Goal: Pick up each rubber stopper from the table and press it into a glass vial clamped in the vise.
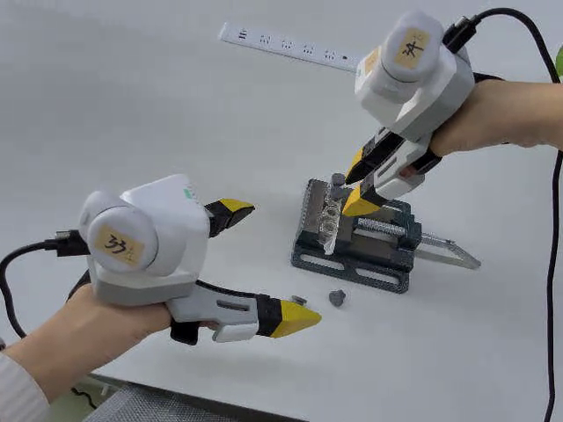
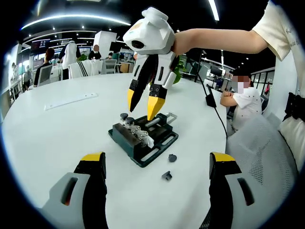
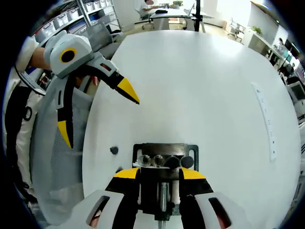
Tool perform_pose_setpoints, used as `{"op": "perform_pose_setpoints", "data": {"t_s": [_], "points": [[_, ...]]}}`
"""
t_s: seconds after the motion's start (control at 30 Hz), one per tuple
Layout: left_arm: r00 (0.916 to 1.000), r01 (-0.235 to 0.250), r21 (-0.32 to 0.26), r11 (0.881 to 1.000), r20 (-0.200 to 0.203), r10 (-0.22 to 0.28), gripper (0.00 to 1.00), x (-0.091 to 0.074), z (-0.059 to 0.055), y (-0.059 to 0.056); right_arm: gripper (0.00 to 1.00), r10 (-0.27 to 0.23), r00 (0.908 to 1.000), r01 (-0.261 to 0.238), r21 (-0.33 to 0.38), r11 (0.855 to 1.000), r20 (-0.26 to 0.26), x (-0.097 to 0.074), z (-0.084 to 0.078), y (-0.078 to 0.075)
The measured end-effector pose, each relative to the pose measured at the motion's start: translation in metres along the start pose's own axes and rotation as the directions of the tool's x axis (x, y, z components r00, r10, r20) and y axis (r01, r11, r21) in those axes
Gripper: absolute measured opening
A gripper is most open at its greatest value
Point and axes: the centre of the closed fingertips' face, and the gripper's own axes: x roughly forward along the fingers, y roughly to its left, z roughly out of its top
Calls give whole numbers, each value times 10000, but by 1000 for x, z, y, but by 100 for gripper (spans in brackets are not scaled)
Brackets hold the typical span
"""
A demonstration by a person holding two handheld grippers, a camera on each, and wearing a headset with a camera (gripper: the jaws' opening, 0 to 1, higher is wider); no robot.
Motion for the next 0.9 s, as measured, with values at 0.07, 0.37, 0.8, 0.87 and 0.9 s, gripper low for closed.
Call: {"op": "perform_pose_setpoints", "data": {"t_s": [0.07,0.37,0.8,0.87,0.9], "points": [[10000,-4,-2,10000,8,4,89,0,1,0,34,-32,9998,29,125,9999,200,-1,-2,4],[9999,-72,2,10000,72,71,88,-2,5,2,63,-497,9877,421,541,9976,1481,-1,2,14],[9998,-78,39,10000,171,77,88,-4,11,-2,92,-1187,9599,771,1680,9828,2541,-3,-9,39],[9999,-64,63,10000,150,63,88,-5,11,-4,93,-1278,9575,855,1690,9819,2585,-4,-13,42],[9999,-56,75,10000,146,55,88,-5,11,-4,93,-1391,9539,939,1756,9800,2658,-5,-14,44]]}}
